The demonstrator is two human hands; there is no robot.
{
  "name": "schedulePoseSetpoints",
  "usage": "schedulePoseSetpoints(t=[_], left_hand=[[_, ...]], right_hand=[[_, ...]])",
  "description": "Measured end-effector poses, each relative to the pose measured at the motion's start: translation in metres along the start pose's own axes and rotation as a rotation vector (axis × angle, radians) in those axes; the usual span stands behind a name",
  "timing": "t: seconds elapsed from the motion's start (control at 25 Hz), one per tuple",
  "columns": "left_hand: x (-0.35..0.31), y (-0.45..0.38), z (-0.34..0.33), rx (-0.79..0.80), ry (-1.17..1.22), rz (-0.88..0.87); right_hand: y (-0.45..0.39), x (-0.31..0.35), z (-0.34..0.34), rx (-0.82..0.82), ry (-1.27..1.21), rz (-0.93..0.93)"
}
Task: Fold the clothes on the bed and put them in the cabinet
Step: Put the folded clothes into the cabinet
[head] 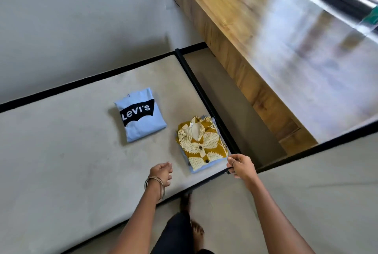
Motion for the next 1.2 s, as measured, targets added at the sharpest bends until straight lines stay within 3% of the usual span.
schedulePoseSetpoints(t=[0.36, 0.48, 0.6, 0.68, 0.88, 1.04, 1.2], left_hand=[[0.080, -0.215, -0.110, 0.154, -0.263, 0.285], [0.115, -0.266, -0.139, 0.089, -0.187, 0.331], [0.133, -0.281, -0.153, -0.014, -0.063, 0.272], [0.145, -0.278, -0.160, 0.015, 0.057, 0.290], [0.136, -0.284, -0.147, 0.188, 0.212, 0.354], [0.093, -0.256, -0.145, 0.292, 0.234, 0.369], [0.034, -0.179, -0.169, 0.540, 0.211, 0.277]], right_hand=[[-0.208, 0.042, -0.059, -0.054, 0.327, -0.066], [-0.273, 0.028, -0.082, -0.035, 0.335, -0.090], [-0.300, 0.014, -0.098, -0.084, 0.455, -0.093], [-0.307, 0.007, -0.102, -0.082, 0.440, -0.101], [-0.302, 0.003, -0.100, 0.114, 0.251, -0.217], [-0.253, 0.004, -0.081, 0.092, 0.122, -0.232], [-0.169, -0.009, -0.027, 0.017, -0.199, -0.157]])
Point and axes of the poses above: each hand's wrist, its own y-axis away from the middle knuckle, its own z-axis out of the back of the hand, x = y × z, the point moved 7 cm from there along -y, towards the middle knuckle, and after that the axes turned 12 degrees about -z, right-handed, at the moved point
